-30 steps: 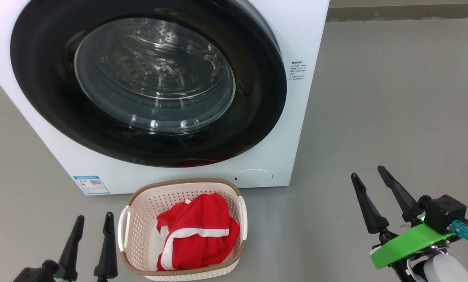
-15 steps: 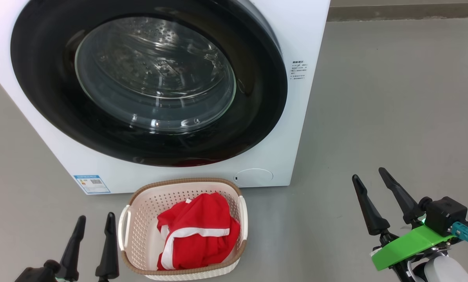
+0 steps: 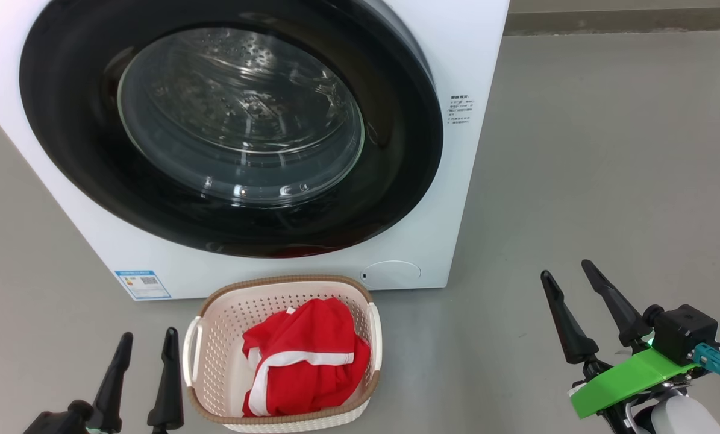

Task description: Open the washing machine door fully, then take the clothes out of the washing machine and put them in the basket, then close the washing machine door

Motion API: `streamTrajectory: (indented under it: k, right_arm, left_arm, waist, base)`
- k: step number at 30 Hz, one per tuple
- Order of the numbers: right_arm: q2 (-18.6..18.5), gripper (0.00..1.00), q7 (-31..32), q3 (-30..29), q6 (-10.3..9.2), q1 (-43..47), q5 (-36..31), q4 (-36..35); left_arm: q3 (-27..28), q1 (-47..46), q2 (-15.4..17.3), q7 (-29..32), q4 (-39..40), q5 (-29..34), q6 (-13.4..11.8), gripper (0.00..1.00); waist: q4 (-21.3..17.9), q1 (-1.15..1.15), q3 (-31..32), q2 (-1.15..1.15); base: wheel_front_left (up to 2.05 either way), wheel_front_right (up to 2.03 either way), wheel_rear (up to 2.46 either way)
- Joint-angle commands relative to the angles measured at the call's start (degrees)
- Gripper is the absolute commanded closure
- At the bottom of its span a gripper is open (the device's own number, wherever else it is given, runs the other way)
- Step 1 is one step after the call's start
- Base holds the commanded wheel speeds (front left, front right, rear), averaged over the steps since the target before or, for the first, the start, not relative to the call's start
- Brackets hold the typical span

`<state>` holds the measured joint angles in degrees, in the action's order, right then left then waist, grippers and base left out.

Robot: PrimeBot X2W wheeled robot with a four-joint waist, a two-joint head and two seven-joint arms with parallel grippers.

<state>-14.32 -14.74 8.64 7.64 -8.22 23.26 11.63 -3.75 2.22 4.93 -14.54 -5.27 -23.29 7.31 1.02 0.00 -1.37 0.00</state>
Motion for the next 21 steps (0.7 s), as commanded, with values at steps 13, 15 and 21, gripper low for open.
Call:
streamTrajectory:
  k: [13,15,21]
  right_arm:
    - [0.55,1.0,0.02,-0.1,0.0,0.14,-0.06,0.62]
    - [1.17,1.0,0.05,0.09,0.0,0.76,0.1,2.1]
    - [1.87,1.0,0.85,-0.36,-0.01,1.41,3.03,2.69]
  left_arm:
    - [-0.3,0.04,-0.22,0.06,-1.05,-1.08,-0.01,1.0]
    - [-0.44,0.33,-0.87,0.27,-2.52,-1.14,-0.01,1.0]
    - [-0.2,0.35,-1.17,1.09,-3.28,-4.0,-0.01,1.0]
  waist:
    - [0.1,0.0,0.21,0.0]
    - [0.1,0.0,0.2,0.0]
    - [0.05,0.09,0.32,0.0]
  base:
    - [0.0,0.0,0.0]
    - [0.0,0.0,0.0]
    - [0.0,0.0,0.0]
